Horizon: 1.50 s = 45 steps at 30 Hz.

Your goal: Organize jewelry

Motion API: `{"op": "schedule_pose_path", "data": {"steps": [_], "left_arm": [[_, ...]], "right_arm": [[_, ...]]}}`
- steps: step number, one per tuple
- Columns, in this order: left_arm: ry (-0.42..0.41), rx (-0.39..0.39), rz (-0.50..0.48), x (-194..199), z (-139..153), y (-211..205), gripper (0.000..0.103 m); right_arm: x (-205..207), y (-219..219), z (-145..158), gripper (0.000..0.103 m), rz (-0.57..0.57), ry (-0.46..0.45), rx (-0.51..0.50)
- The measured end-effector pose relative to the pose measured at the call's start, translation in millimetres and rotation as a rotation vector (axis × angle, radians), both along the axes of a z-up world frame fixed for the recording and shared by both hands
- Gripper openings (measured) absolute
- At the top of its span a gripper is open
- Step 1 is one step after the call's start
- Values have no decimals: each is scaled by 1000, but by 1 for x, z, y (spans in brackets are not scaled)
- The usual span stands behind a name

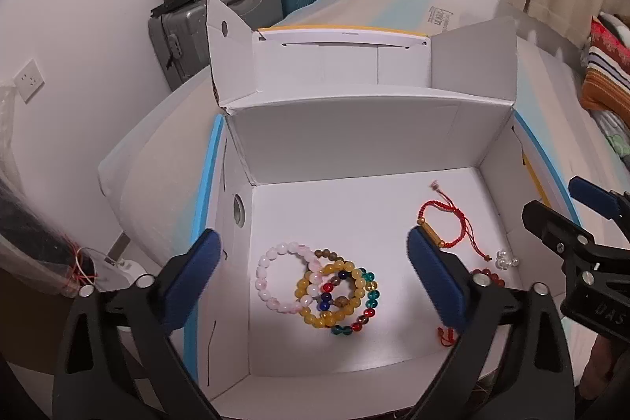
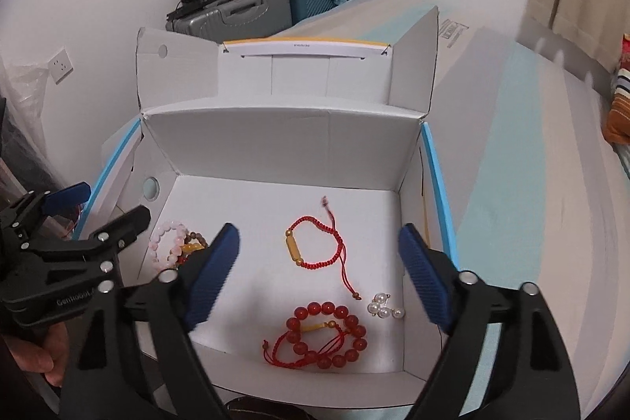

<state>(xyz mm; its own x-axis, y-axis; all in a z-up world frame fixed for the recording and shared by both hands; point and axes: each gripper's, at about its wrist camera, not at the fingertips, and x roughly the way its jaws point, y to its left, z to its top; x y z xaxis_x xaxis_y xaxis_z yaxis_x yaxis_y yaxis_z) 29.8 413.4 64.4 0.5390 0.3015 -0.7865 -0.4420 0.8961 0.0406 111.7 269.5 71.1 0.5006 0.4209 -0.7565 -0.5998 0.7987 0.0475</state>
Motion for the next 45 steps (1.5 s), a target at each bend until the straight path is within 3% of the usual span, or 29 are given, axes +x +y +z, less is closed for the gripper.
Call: {"op": "schedule_pose_path", "data": {"steps": [1, 5, 17, 29, 45], "left_arm": [[-3, 1, 0, -1, 0, -1, 97], [-6, -20, -3, -2, -2, -5, 97], [-32, -37, 21, -19, 4, -9, 97], [-76, -8, 41, -66, 16, -33, 97], [-92, -15, 32, -110, 17, -69, 97]], "right_arm": [[-1, -1, 0, 92, -2, -5, 1], [-6, -5, 5, 96, -14, -35, 17], [-20, -16, 11, 96, -46, -54, 44], [-52, -51, 11, 96, -119, -60, 42], [-102, -74, 18, 96, -90, -71, 53]]}}
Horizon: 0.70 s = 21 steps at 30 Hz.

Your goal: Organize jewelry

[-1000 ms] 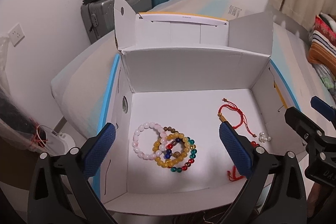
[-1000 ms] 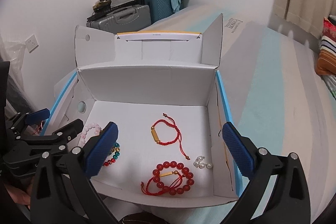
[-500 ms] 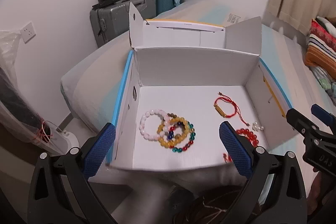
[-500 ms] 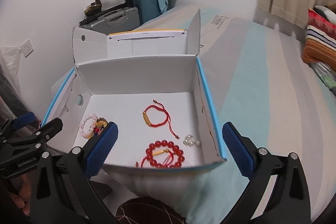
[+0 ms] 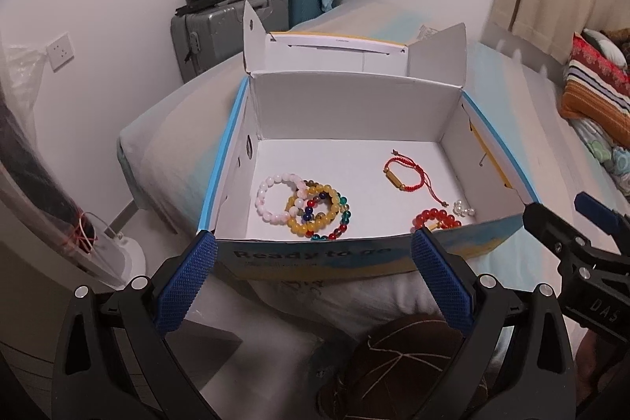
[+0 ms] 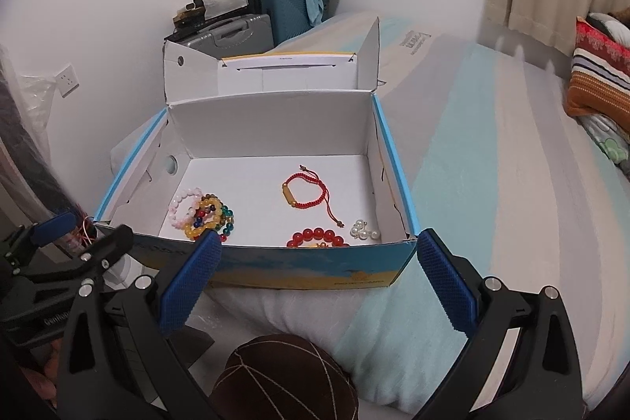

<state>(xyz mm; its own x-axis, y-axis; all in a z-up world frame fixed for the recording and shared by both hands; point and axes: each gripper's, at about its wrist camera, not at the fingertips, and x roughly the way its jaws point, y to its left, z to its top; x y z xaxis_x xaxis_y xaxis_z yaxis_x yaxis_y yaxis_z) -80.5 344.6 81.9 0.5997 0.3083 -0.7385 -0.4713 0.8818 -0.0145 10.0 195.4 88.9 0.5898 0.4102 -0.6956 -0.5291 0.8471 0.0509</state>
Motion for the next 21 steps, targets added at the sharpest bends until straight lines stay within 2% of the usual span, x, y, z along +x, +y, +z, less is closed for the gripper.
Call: {"op": "schedule_pose_path", "data": {"steps": [21], "left_arm": [[12, -4, -1, 0, -2, 0, 97]], "right_arm": [[0, -1, -6, 96, -6, 21, 3]]}}
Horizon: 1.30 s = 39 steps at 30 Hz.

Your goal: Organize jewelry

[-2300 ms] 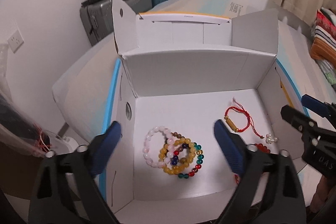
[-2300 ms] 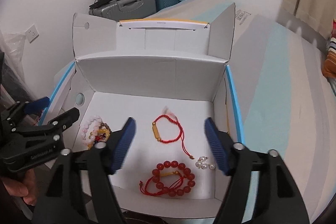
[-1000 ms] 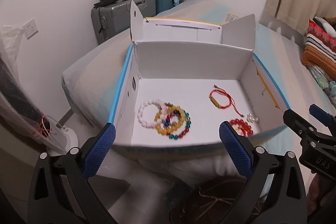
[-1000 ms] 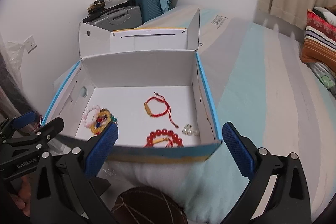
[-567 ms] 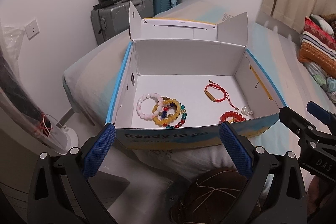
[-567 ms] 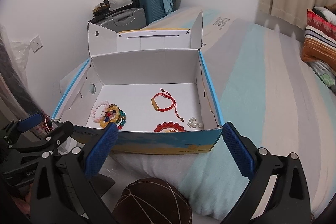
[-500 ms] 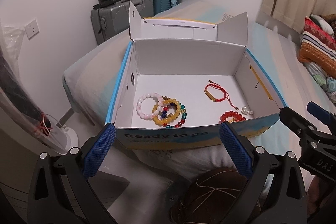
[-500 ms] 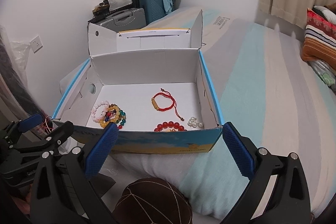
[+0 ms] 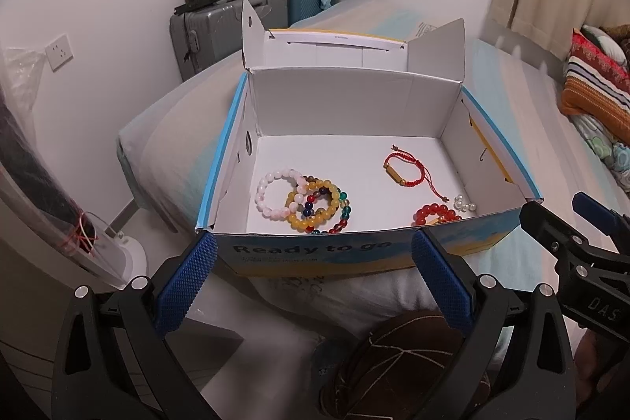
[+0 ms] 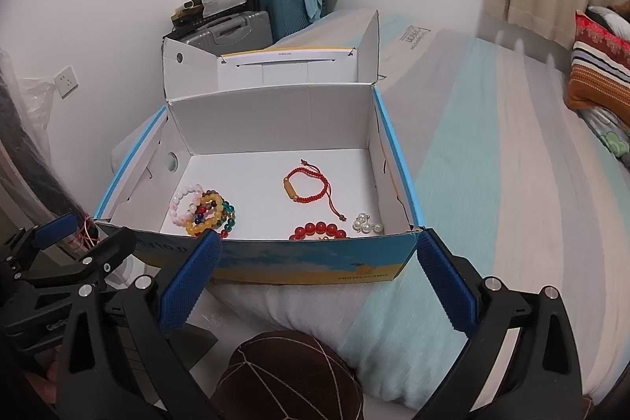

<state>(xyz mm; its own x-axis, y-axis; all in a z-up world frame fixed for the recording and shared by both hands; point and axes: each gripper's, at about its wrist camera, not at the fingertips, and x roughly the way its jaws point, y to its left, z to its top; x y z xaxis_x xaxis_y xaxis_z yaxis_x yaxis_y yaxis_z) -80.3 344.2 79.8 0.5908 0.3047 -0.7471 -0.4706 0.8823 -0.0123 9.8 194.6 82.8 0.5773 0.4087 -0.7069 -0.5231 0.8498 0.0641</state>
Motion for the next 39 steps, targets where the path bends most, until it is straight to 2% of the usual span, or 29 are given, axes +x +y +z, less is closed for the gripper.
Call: {"op": "schedule_pose_path", "data": {"steps": [39], "left_arm": [[-18, -9, -8, -4, 6, -3, 97]], "right_arm": [[-3, 0, -1, 96, 2, 2, -5]]}}
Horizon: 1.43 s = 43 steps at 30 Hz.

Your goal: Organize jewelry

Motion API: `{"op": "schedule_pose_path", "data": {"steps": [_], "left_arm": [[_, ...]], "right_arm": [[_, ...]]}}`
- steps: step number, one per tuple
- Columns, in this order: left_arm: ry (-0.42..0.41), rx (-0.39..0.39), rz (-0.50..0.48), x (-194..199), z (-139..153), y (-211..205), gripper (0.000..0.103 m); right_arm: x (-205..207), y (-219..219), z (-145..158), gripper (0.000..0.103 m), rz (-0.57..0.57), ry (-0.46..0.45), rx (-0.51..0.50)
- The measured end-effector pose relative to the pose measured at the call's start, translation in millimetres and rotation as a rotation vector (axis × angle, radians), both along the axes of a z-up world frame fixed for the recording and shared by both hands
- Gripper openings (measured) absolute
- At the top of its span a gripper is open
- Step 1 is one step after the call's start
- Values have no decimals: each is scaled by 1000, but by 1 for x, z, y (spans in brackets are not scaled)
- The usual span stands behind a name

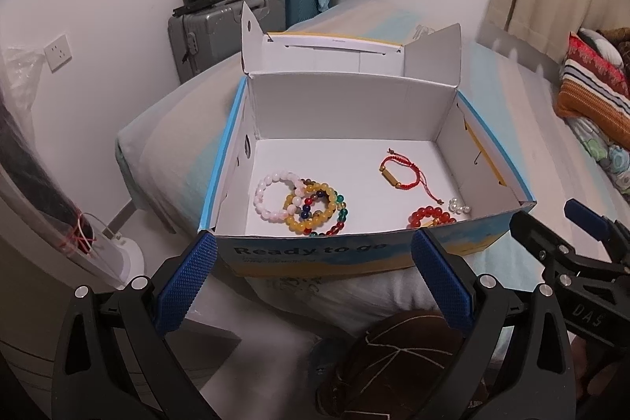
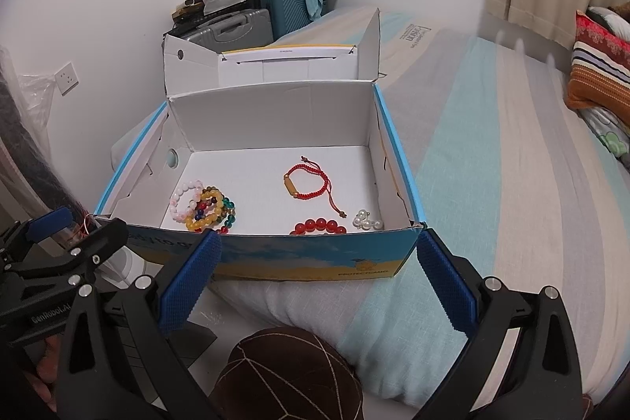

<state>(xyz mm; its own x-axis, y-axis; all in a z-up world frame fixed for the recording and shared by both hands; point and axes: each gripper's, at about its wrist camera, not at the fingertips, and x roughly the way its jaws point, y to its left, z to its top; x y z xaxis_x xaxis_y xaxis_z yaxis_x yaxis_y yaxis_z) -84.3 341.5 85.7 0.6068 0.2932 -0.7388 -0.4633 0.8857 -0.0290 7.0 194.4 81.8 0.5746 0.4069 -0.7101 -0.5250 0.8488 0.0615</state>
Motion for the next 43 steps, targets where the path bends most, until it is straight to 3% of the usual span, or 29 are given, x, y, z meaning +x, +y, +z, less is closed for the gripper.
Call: {"op": "schedule_pose_path", "data": {"steps": [19, 25, 31, 43], "left_arm": [[-3, 34, 10, 7, 6, -2, 97], [-10, -8, 34, 7, 3, 3, 97], [-16, 38, 34, 6, 2, -2, 97], [11, 8, 30, 8, -3, 1, 97]], "right_arm": [[2, -1, 2, 96, -7, 1, 2], [3, 0, 2, 96, -8, 5, 2], [3, 1, 2, 96, -6, 7, 0], [1, 6, -4, 96, -8, 11, -2]]}}
